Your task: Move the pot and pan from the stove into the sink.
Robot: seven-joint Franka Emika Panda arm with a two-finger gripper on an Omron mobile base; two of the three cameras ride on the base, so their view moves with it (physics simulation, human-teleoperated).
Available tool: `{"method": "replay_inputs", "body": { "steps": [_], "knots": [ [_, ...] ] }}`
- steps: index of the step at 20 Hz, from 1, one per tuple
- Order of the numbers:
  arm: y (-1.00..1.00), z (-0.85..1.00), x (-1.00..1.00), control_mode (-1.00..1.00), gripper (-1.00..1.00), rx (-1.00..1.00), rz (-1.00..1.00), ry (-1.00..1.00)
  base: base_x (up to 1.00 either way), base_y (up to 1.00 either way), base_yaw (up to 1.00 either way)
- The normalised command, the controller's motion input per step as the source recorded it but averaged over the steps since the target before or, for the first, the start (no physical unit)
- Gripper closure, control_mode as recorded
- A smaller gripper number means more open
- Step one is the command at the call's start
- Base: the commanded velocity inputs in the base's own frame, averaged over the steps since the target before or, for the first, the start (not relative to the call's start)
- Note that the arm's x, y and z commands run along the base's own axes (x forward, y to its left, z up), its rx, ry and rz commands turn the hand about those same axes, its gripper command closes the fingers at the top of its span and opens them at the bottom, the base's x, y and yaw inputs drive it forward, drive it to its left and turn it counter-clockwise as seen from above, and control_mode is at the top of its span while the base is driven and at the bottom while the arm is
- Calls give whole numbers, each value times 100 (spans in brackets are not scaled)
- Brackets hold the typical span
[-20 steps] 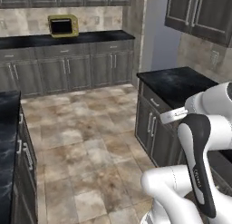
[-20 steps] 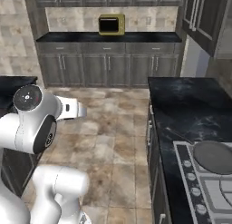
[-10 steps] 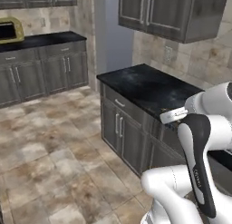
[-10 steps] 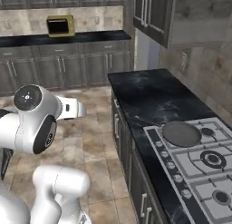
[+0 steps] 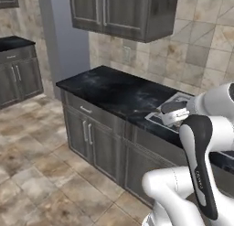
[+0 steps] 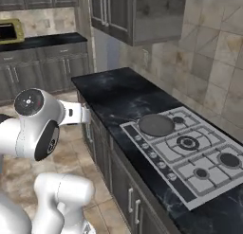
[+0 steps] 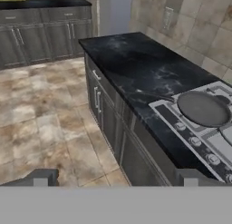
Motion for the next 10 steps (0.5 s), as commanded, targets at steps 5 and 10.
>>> {"method": "replay_inputs", "body": {
  "steps": [5, 10],
  "knots": [
    [0, 0, 0, 100, -100, 0, 0, 0, 7, -7, -45],
    [0, 0, 0, 100, -100, 0, 0, 0, 7, -9, -44]
  ]
}}
